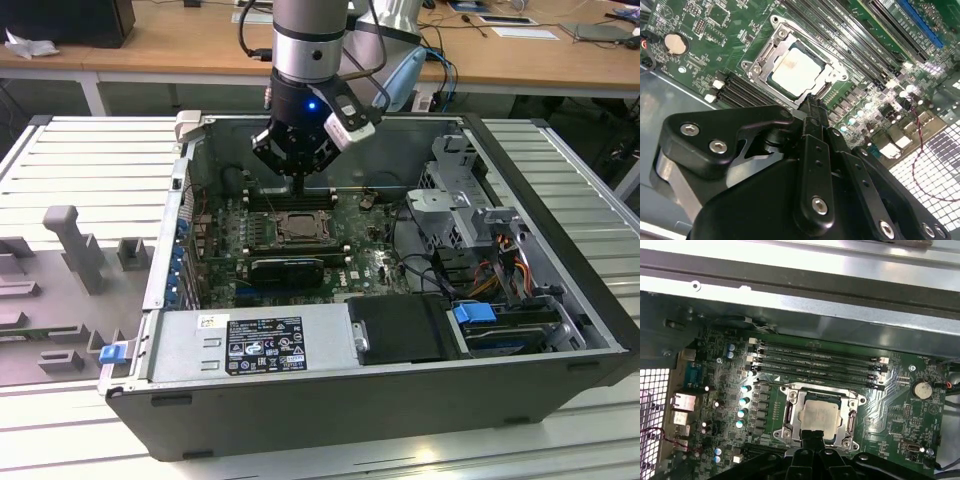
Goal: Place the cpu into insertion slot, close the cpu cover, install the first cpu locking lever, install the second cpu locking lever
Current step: 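Install the first cpu locking lever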
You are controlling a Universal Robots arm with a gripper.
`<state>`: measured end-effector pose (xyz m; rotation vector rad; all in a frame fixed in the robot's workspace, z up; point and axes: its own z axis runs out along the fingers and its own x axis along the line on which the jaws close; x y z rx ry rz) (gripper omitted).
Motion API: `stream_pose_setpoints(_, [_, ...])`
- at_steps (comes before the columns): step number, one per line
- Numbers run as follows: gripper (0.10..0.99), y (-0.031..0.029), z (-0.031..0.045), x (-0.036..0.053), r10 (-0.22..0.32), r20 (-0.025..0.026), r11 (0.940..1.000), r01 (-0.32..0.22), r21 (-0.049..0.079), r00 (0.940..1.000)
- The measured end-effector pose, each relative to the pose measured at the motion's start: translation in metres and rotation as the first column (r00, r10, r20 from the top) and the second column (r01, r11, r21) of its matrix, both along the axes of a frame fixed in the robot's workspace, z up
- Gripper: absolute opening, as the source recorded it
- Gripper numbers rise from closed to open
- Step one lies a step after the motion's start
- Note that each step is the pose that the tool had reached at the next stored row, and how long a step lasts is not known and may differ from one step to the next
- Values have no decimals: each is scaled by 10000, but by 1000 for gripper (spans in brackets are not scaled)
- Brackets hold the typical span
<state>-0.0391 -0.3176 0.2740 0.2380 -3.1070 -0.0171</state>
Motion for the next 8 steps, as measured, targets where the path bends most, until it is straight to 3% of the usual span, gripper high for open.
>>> stream_pose_setpoints(8, [106,0,0,0,622,0,9981,-622,0,9981])
